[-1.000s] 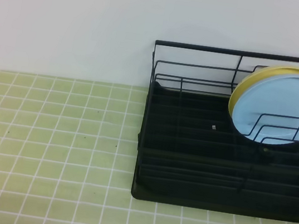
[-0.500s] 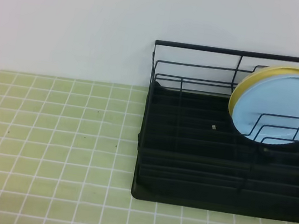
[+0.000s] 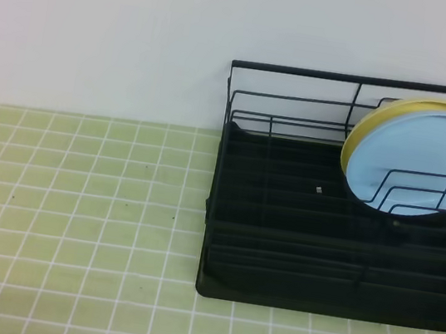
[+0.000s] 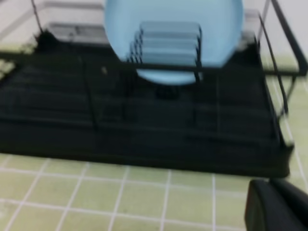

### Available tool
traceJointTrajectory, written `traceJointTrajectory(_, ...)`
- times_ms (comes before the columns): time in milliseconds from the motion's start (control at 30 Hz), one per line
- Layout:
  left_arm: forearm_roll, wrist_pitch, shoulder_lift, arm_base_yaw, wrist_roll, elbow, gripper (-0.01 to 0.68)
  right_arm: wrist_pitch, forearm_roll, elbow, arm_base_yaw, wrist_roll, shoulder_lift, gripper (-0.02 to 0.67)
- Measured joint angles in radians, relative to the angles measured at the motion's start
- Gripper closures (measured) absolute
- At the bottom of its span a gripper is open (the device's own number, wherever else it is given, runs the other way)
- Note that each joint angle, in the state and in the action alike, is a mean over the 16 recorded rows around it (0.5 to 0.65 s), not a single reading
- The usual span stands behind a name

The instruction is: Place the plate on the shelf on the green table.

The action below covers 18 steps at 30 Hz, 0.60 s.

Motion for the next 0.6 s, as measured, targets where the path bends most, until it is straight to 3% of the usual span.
traceJointTrajectory(600,0.000,0.000,0.000,0.000,0.000,0.000,0.673,0.043,-0.059,0.000,-0.049,0.059,0.000,0.651)
